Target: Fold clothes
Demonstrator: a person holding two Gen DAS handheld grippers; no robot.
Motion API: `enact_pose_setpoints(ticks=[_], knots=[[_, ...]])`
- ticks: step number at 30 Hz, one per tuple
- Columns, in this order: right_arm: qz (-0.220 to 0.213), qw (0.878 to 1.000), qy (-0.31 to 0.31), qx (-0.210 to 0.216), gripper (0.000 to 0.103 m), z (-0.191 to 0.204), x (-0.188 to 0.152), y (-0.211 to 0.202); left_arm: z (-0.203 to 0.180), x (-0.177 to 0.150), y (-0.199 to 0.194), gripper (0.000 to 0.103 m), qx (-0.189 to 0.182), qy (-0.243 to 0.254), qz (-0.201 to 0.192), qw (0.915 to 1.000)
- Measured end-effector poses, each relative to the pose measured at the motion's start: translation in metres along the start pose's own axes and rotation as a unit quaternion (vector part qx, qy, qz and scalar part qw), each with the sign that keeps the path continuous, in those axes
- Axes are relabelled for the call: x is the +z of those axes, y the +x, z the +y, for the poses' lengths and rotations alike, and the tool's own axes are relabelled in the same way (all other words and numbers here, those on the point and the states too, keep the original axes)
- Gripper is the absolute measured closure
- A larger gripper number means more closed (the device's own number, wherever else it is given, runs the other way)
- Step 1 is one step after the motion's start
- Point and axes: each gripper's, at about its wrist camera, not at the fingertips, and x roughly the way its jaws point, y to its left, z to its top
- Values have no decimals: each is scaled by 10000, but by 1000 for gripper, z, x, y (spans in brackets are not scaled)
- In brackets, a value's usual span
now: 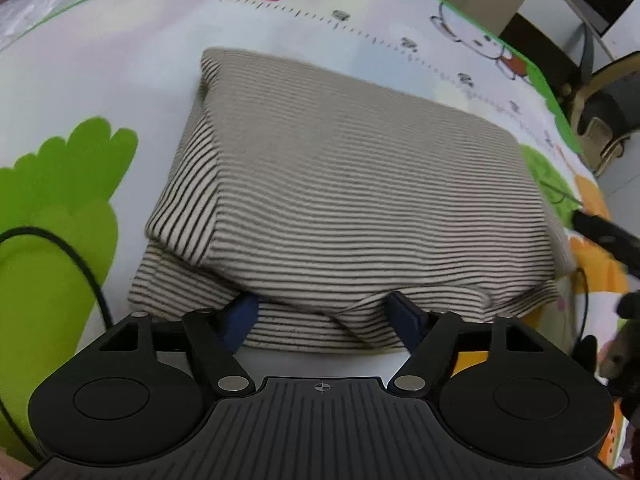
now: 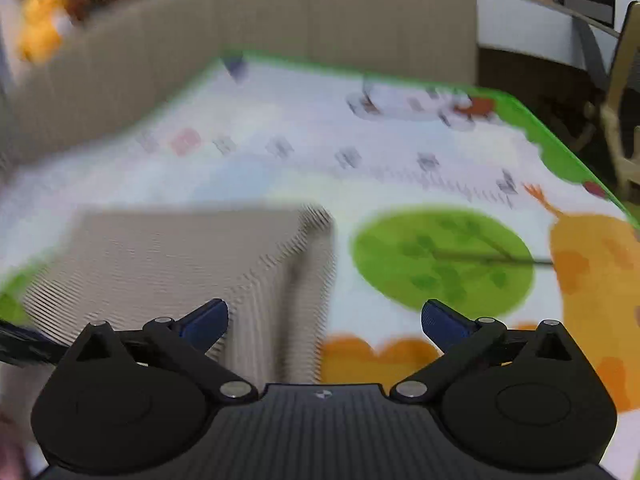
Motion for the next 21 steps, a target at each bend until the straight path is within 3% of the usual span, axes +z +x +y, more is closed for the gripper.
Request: enact_pose_setpoints(ticks=[2,6,9,15,21], knots=[[152,9995,-157,-210,0,3,-12,17,-4,-2,-1,19,-8,92,-5,10000],[36,9994,-218,-273,0,3,-16,14,-3,-3,-4,16,-262,83,-7,9996],[32,9992,-281,-288,0,4,-16,12,5,-1,-1,16,-537,-190,17,9984],[12,9996,-149,-247,0,5,-20,11,20,10,13,18,-734,-707,-60,9948],[119,9987,-492,-44,0,19,-21,4,37,31,26,19,-898,-1140,-255,9891]])
